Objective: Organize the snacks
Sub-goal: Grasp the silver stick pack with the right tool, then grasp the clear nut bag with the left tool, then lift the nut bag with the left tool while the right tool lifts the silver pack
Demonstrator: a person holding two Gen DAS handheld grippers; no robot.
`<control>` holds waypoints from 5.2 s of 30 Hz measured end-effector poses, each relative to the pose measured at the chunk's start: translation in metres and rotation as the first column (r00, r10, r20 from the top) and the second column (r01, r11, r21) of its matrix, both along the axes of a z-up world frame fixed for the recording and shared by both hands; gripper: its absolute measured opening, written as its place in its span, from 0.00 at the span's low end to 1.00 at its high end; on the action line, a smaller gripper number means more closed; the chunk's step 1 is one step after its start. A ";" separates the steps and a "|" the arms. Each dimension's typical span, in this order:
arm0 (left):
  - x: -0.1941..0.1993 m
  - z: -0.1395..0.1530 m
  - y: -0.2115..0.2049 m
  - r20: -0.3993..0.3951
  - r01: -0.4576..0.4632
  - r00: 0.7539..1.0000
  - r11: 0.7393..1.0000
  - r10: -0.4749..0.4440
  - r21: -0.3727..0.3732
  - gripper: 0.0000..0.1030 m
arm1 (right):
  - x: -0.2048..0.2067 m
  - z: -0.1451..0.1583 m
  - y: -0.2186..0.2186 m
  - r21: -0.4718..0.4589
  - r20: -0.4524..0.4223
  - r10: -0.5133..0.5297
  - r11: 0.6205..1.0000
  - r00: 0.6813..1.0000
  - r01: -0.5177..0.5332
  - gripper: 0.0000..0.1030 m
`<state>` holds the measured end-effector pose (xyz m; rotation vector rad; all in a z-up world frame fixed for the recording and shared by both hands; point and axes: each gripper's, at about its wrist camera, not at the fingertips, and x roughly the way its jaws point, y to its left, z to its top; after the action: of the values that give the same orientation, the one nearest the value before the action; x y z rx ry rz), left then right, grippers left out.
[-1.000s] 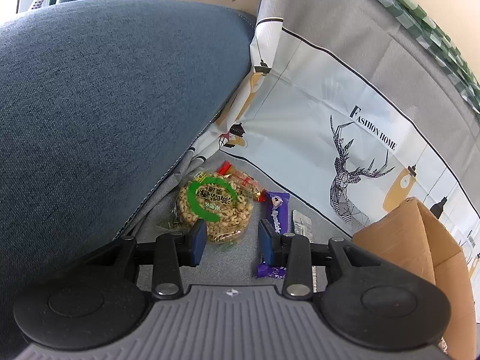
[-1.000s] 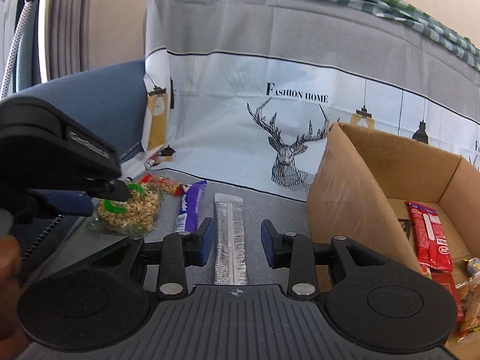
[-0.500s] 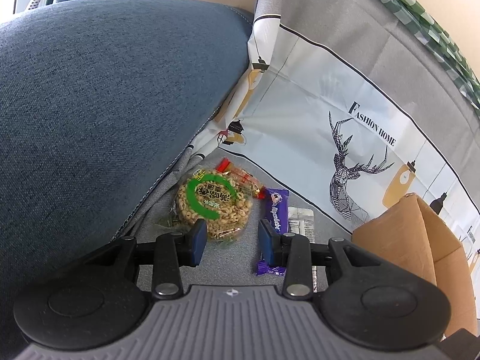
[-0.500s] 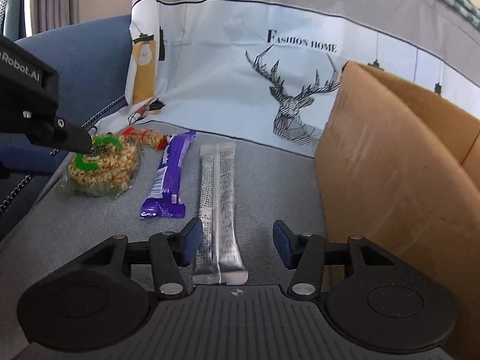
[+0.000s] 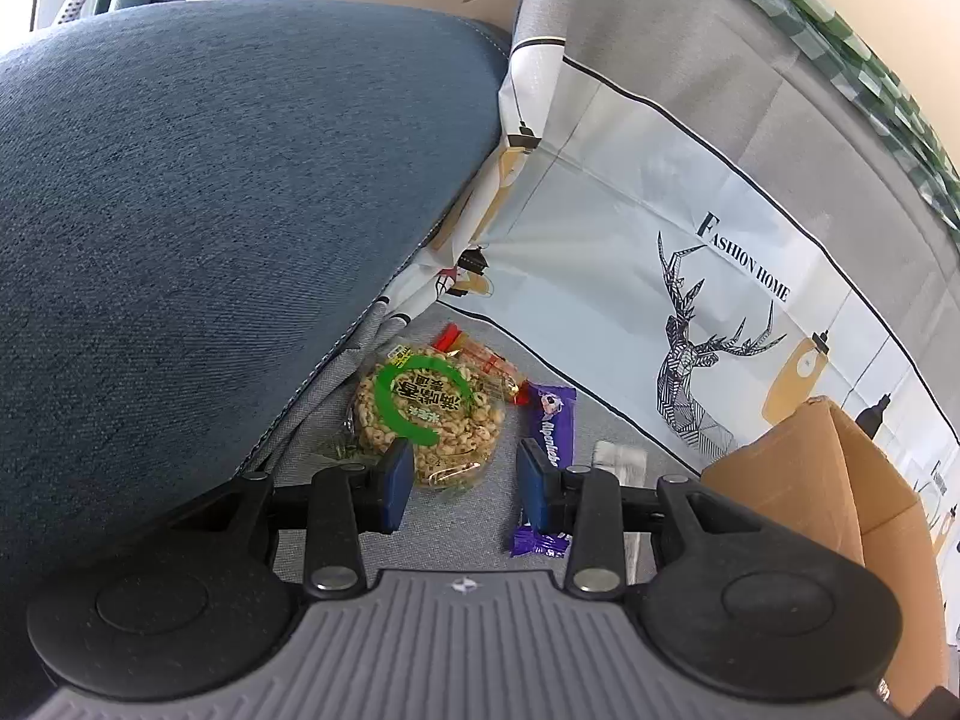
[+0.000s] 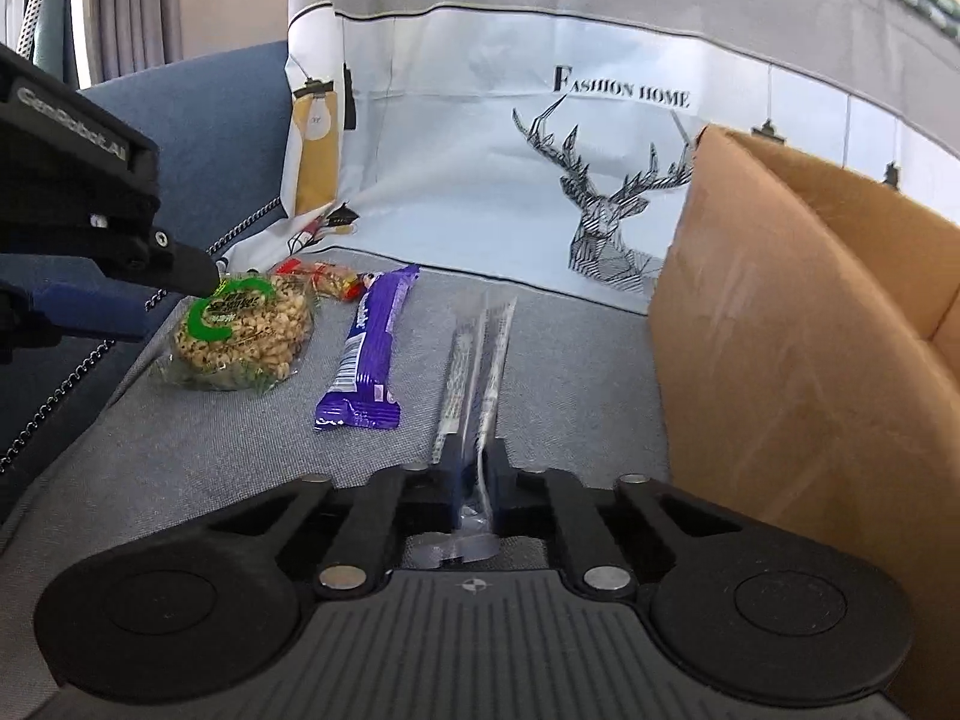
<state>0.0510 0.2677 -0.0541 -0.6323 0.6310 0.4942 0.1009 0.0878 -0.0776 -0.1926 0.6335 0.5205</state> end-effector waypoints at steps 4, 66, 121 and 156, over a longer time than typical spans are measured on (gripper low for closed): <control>-0.001 0.001 0.000 -0.001 0.001 1.000 1.000 -0.001 0.006 0.40 | 0.002 0.000 0.000 0.004 0.005 -0.034 0.999 0.999 0.034 0.41; 0.083 -0.060 -0.025 -0.268 0.162 0.963 0.844 -0.023 0.511 0.64 | -0.037 -0.012 -0.041 -0.027 -0.127 0.106 0.994 0.986 -0.110 0.26; 0.014 -0.052 -0.039 -0.380 0.260 0.903 0.960 -0.202 0.108 0.81 | -0.024 -0.011 -0.030 -0.041 -0.159 0.093 0.994 0.983 -0.101 0.25; 0.016 -0.046 -0.030 -0.323 0.254 0.920 0.965 -0.223 0.058 0.81 | -0.026 -0.003 -0.031 -0.029 -0.126 0.071 0.997 0.989 -0.075 0.24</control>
<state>0.0671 0.2380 -0.1002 -0.3763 0.9672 0.3961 0.0745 0.0563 -0.0810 -0.2165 0.7599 0.5957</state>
